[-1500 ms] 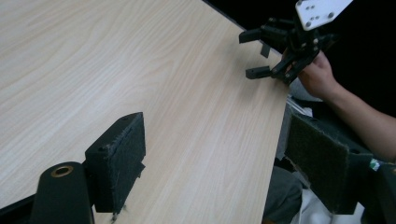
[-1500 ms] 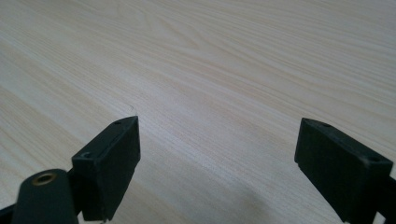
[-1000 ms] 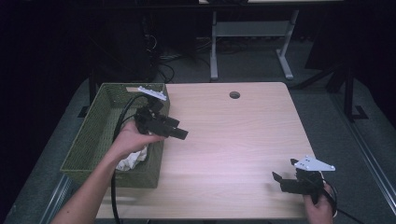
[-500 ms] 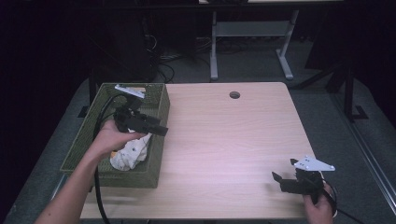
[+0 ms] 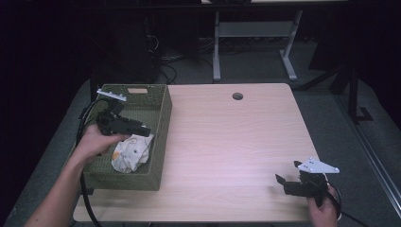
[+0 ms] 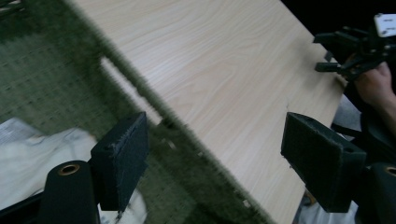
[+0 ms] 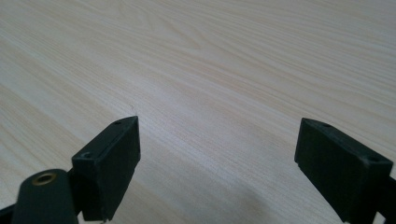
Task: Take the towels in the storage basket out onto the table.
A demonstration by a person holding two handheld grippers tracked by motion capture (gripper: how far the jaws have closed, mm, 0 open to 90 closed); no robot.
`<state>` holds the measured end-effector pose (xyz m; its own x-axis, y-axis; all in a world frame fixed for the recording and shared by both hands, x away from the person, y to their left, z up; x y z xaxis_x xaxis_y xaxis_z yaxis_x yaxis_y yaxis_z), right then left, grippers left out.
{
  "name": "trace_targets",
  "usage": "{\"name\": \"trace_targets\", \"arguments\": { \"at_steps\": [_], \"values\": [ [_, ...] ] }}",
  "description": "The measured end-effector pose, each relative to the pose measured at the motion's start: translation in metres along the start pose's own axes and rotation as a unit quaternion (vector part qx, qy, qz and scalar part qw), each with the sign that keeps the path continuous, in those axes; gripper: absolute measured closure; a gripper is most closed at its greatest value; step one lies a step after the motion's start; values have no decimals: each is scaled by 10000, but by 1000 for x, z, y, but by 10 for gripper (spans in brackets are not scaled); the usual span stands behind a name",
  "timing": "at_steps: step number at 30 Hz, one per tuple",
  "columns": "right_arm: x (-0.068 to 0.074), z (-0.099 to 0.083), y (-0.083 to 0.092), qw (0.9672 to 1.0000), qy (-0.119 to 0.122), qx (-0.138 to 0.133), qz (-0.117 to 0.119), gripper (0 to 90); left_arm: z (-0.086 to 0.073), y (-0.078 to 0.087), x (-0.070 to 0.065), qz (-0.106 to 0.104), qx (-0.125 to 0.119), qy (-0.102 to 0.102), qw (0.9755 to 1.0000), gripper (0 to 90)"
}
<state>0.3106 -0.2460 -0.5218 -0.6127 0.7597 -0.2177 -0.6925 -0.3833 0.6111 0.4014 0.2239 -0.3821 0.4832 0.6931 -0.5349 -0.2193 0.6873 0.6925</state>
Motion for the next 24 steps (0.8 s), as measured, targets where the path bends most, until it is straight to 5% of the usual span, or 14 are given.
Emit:
{"name": "trace_targets", "arguments": {
  "at_steps": [6,11,15,18,19,20,21,24],
  "values": [
    [1,0,0,10000,23,26,4,139,-6,4,25,315,9,236,9992,229],
    [1,0,0,10000,18,15,19,139,-15,0,46,769,200,364,9962,229],
    [2,-1,0,10000,14,31,25,139,-22,-8,63,1145,402,481,9914,237],
    [2,-1,0,10000,20,35,34,139,-31,-18,81,1581,693,595,9832,238],
    [2,-1,0,10000,20,35,34,139,-31,-18,81,1581,693,595,9832,245],
    [2,-1,0,10000,4,28,36,139,-37,-23,90,1736,907,645,9785,245],
    [2,-1,0,10000,4,28,36,139,-37,-23,90,1736,907,645,9785,246],
    [2,-1,0,10000,14,28,38,139,-43,-32,100,1908,1076,823,9722,247]
  ]
}}
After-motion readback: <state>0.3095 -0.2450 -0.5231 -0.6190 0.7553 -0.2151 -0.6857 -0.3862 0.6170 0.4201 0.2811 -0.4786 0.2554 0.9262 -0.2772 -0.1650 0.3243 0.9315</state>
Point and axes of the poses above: each handheld gripper's, and its own axes: y roughly backward along the jaws, z roughly out of its top, x roughly to its left, the point moved 10 cm from there along -y, roughly forward along the jaws, and after that the axes turned 14 degrees about y, right-handed, at the moved point
